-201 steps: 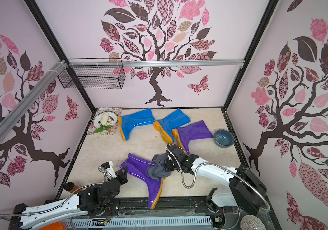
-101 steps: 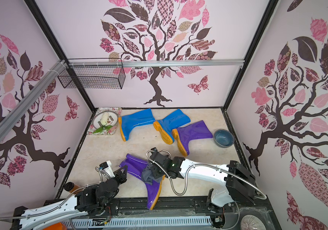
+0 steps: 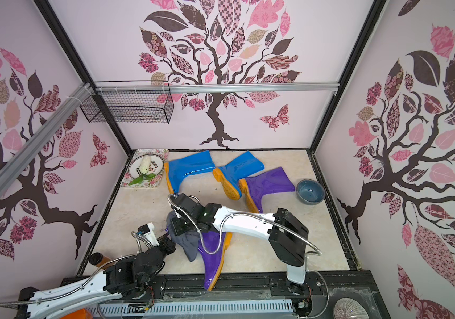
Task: Wipe the rubber boots with a cloth
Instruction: Wipe the dirt off the rubber boot.
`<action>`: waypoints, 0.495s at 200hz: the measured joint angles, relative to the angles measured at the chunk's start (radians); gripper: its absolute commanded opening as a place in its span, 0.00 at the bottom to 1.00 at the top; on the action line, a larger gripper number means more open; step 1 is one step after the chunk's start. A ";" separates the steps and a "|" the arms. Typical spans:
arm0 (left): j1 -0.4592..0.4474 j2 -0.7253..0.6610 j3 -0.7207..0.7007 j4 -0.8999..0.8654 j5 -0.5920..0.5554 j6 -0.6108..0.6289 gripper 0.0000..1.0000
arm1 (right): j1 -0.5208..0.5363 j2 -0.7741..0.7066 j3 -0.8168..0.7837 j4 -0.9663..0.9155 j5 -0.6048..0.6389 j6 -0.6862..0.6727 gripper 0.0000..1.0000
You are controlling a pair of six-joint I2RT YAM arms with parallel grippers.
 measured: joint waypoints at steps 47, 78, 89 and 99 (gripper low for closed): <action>0.000 -0.029 0.000 -0.012 0.018 -0.002 0.00 | -0.051 -0.066 -0.247 0.132 -0.029 0.048 0.00; 0.000 -0.038 0.001 -0.012 0.019 -0.008 0.00 | -0.064 -0.243 -0.531 0.085 0.043 0.087 0.00; 0.000 -0.036 0.000 -0.011 0.020 -0.009 0.00 | -0.051 -0.335 -0.602 0.066 0.072 0.099 0.00; 0.000 -0.033 0.000 -0.011 0.019 -0.010 0.00 | -0.045 -0.415 -0.638 0.040 0.093 0.107 0.00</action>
